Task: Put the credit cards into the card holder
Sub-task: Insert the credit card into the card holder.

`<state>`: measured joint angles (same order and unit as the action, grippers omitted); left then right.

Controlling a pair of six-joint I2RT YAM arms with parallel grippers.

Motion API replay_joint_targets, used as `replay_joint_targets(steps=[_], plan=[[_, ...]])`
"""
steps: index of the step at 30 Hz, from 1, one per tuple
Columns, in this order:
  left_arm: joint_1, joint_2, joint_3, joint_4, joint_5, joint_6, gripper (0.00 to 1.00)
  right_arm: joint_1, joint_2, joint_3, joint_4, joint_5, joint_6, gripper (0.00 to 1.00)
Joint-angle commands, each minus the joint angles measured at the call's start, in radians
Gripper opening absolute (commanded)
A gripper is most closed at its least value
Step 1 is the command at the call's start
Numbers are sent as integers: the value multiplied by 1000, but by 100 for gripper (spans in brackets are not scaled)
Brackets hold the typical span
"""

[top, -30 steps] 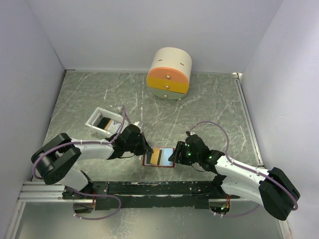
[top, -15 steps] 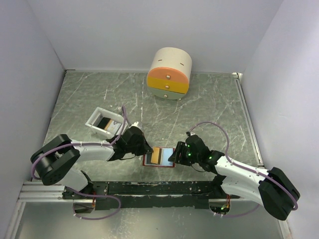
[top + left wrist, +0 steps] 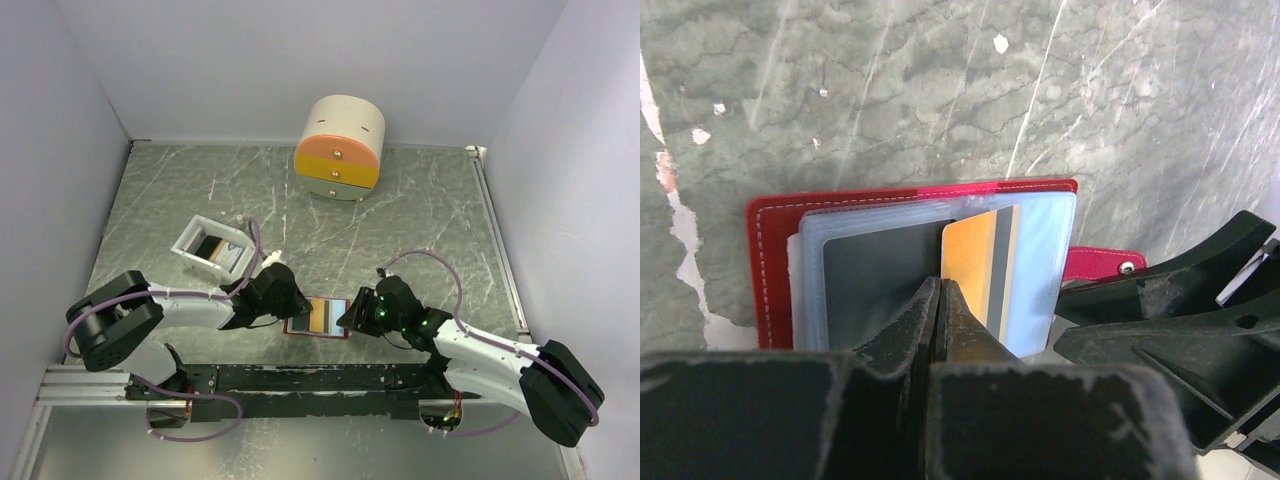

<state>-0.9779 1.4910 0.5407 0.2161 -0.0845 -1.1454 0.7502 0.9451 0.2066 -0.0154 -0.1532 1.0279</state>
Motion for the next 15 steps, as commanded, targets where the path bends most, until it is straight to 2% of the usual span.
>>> replay_joint_targets(steps=[1,15], plan=[[-22,22,18,43,-26,-39,7,5,19,-11,22,-16,17,44],[-39,54,47,56,6,-25,7,5,56,23,12,3,-8,43]])
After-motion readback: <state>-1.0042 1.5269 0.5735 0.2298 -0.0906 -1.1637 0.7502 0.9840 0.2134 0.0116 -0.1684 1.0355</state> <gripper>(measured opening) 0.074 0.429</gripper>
